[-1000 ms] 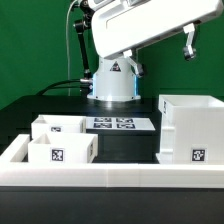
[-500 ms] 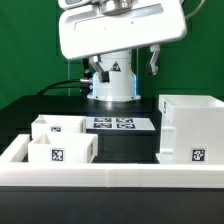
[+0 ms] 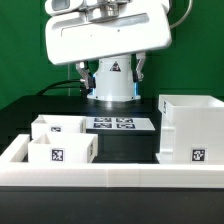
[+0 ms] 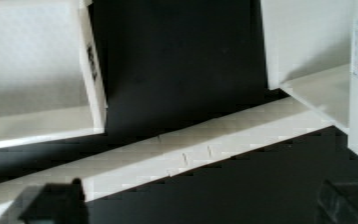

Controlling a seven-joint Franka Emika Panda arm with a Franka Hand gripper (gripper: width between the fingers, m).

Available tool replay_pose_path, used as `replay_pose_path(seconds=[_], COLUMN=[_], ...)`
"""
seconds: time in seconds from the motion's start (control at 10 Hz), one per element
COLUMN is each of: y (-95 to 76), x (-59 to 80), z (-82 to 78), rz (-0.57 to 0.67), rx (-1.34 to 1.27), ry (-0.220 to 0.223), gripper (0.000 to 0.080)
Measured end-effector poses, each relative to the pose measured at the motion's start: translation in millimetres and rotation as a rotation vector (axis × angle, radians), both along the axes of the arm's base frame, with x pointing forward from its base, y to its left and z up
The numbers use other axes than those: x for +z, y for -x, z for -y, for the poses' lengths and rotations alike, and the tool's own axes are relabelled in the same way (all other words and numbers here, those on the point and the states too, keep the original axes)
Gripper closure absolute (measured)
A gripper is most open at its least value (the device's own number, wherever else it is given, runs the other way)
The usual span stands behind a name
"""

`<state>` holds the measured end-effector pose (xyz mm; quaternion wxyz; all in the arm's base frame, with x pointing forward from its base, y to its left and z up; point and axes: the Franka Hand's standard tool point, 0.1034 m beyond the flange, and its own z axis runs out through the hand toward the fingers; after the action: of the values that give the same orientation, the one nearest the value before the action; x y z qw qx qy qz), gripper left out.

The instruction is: Assemble drawer

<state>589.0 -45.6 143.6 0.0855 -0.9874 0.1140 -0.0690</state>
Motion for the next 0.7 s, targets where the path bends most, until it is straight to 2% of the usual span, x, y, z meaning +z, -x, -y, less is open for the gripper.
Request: replay_pose_path(seconds=[0.1, 0.3, 0.5, 0.7], y=[3.3, 8.3, 10.0, 11.9], x=[-4.3, -19.8, -44.8, -57.1], z=[6.5, 20.5, 21.5, 32.0], rz=[-0.016, -0.05, -0.041, -0.026], rx=[0.034, 0.142, 0.156, 0.204], ry=[0.031, 0.136, 0.16, 0.152], gripper=[0.0151, 0.0151, 0.0151, 0.0151])
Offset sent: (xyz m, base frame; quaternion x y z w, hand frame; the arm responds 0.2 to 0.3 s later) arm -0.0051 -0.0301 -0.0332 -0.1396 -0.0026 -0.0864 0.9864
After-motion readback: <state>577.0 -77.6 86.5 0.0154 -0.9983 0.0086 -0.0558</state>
